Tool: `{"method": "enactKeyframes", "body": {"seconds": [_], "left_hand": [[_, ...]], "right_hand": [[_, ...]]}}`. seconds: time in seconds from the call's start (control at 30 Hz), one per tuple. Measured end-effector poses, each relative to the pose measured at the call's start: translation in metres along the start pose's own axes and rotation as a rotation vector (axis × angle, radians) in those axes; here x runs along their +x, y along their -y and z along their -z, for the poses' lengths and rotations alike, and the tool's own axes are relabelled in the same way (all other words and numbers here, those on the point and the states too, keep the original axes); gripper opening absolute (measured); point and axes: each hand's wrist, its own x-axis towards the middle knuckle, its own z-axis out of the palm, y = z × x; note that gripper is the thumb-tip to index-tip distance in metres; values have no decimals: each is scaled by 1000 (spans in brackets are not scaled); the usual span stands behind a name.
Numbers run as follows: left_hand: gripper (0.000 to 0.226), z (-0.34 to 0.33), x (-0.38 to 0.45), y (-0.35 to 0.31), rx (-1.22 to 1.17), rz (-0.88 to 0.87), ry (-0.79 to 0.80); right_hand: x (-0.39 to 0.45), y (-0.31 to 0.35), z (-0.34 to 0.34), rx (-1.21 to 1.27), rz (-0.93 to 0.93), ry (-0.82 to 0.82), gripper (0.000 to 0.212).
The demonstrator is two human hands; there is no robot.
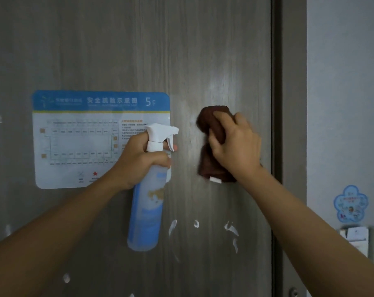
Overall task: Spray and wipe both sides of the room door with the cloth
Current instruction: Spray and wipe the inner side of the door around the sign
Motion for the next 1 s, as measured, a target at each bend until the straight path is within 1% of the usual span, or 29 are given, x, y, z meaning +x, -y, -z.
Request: {"method": "enactKeyframes", "body": {"seconds": [0.03,0.13,0.17,0.23,0.3,0.37,0.47,0.53,0.57,0.63,0.7,0.77,0.8,0.83,0.87,0.93,1.0], "left_hand": [[44,0,1,1,-11,-6,5],[44,0,1,5,-31,-11,13],[43,-1,1,7,-33,-5,14],[43,-2,0,8,-31,-2,11],[43,-3,-2,8,-33,-10,-3],[42,-3,-3,9,-41,-20,-11],[40,-1,-4,12,-39,-38,-22],[38,-1,-6,14,-48,-56,-45],[37,-2,-7,15,-60,-62,-64],[36,-5,-10,17,-86,-78,-113],[37,-7,-12,17,-85,-104,-160],[38,-9,-12,17,-72,-111,-181],[38,-10,-12,17,-76,-105,-184],[38,-10,-12,18,-86,-96,-187],[38,-10,-12,17,-95,-90,-189],[37,-9,-12,18,-101,-93,-188],[36,-8,-13,18,-120,-93,-189]], "right_hand": [[-10,5,-2,7,50,-3,50],[-60,4,-4,64,350,67,50],[-71,-1,-4,58,423,78,48],[-66,-15,-5,31,488,61,45],[-38,-20,-7,4,435,6,44],[0,-14,-7,-6,288,-68,45],[36,2,-11,22,82,-110,46],[28,10,-15,34,41,-127,49],[15,13,-16,44,62,-119,51],[-24,13,-16,64,203,-68,52],[-62,7,-13,65,415,19,52],[-77,-2,-11,39,581,93,52],[-71,-6,-10,26,618,98,52],[-59,-7,-10,14,615,83,51],[-42,-5,-11,8,573,47,51],[2,6,-14,22,395,-43,49],[43,21,-16,20,208,-83,48]]}}
